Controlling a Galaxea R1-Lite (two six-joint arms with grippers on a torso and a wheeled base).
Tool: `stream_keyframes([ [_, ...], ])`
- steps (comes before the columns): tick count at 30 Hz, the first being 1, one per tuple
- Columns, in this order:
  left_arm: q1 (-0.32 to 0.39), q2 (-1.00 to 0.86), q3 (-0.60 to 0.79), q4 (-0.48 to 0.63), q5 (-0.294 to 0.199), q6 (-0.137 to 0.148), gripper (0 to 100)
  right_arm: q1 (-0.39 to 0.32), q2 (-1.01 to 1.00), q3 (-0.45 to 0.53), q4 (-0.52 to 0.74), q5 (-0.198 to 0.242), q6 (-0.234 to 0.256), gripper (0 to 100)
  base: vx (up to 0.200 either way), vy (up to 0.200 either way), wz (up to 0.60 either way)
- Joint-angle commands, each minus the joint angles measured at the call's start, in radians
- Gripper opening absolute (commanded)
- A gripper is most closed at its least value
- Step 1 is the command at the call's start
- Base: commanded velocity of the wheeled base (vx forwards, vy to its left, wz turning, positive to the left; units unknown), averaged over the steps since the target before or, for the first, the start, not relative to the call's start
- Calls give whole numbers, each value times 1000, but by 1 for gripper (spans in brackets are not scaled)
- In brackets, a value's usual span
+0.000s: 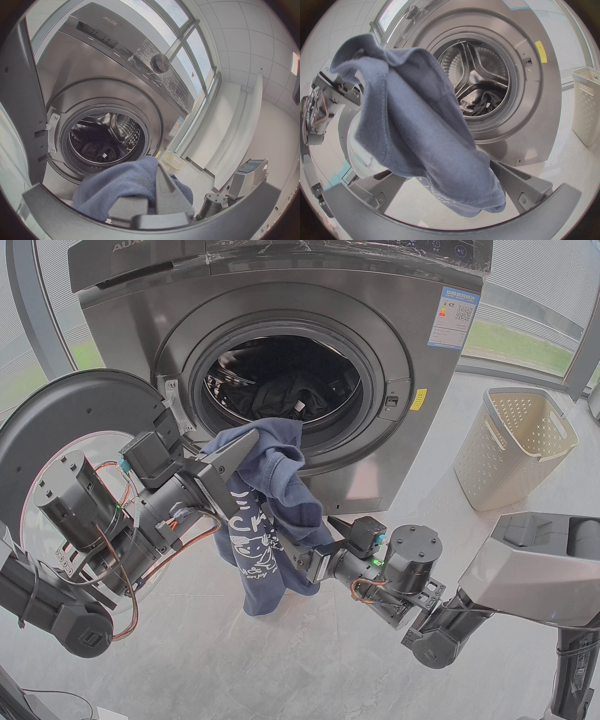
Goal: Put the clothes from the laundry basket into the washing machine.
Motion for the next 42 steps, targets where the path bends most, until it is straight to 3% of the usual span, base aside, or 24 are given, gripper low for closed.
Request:
stream_keyframes([
  [1,1,1,-1,-1,0,-1,0,-32,-60,37,-2,0,-2,100,0,0,0],
  [11,1,4,-1,-1,0,-1,0,-70,-150,109,-2,14,-8,100,0,0,0],
  [15,1,8,-9,-1,0,1,0,-49,-138,142,-5,52,-11,100,0,0,0],
  [17,-1,8,-9,-1,0,1,0,-37,-130,135,-6,55,-19,100,0,0,0],
  [28,4,7,-10,-1,1,1,0,-15,28,-102,-14,55,-28,100,0,0,0],
  [37,7,16,-19,-1,3,-1,0,-15,17,-97,-15,49,-28,100,0,0,0],
  [42,22,28,-38,-2,32,-1,0,-32,-31,-65,-15,45,-30,100,0,0,0],
])
